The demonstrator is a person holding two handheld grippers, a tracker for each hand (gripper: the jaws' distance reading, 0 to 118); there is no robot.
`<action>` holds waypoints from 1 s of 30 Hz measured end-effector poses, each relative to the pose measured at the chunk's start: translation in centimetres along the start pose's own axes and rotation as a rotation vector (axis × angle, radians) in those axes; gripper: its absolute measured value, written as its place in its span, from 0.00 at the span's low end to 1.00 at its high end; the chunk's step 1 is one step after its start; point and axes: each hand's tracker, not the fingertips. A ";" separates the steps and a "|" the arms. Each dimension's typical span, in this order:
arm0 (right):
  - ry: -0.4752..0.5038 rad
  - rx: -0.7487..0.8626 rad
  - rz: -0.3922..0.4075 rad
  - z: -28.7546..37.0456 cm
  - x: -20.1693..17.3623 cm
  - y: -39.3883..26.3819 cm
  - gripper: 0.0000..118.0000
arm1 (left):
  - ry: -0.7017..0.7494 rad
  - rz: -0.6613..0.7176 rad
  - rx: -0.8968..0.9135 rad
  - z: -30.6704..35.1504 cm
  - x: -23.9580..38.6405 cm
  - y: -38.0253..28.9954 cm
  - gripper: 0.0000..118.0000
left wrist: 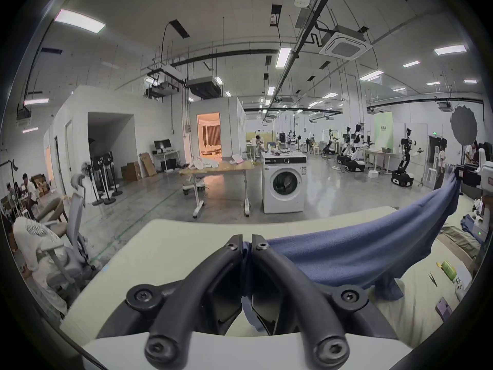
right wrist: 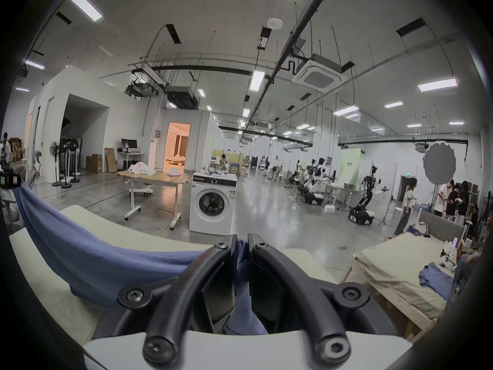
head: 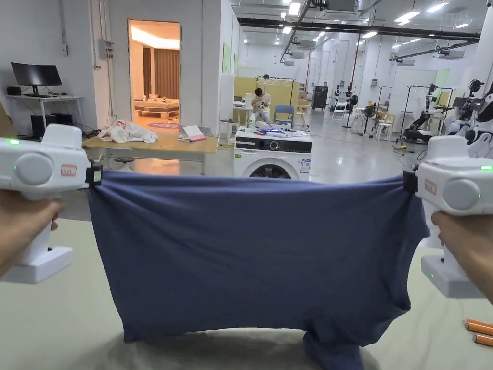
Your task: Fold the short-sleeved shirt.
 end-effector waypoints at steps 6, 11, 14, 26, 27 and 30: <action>0.015 -0.066 0.003 4.1 0.0 -5.8 0.06 | -0.028 0.071 -0.047 3.3 0.0 -7.2 0.00; 0.040 -0.091 0.003 8.8 0.6 -8.7 0.06 | -0.039 0.101 -0.030 8.2 -0.2 -10.7 0.00; 0.045 -0.087 0.031 11.6 0.6 -9.6 0.06 | -0.047 0.096 -0.007 11.3 -0.2 -11.9 0.00; 0.084 -0.127 0.067 21.4 1.5 -14.9 0.06 | -0.062 0.124 -0.008 21.0 -0.8 -17.6 0.00; 0.084 -0.139 0.071 22.0 1.4 -15.7 0.06 | -0.067 0.128 -0.019 21.6 -0.8 -18.5 0.00; 0.086 -0.185 0.093 23.5 1.5 -18.5 0.06 | -0.070 0.114 -0.060 23.1 -0.7 -21.4 0.00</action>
